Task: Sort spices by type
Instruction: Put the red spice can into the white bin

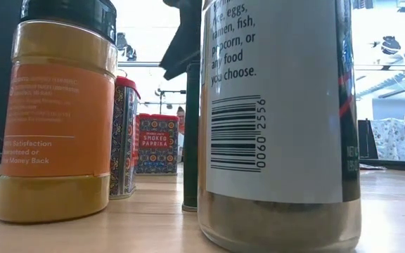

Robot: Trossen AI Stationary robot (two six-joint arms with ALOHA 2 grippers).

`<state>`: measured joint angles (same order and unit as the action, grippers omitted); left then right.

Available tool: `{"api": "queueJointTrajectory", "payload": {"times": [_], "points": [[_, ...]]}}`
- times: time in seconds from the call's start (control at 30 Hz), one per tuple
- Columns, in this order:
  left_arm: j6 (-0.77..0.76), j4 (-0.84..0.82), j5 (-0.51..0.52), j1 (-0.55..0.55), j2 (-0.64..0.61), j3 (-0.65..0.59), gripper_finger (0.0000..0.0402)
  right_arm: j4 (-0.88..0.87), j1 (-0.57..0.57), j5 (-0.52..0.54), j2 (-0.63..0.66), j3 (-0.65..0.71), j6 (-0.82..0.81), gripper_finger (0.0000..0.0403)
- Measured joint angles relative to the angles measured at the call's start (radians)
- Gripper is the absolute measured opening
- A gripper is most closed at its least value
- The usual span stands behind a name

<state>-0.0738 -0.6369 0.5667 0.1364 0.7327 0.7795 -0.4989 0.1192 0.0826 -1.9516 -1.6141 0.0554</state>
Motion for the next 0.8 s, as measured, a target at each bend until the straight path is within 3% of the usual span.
{"api": "queueJointTrajectory", "payload": {"times": [0.8], "points": [[0.01, -0.001, 0.008, 0.0, 0.029, 0.0, 0.0002, -0.005, -0.05, -0.037, -0.2, -0.01, 0.098, 0.0344]]}}
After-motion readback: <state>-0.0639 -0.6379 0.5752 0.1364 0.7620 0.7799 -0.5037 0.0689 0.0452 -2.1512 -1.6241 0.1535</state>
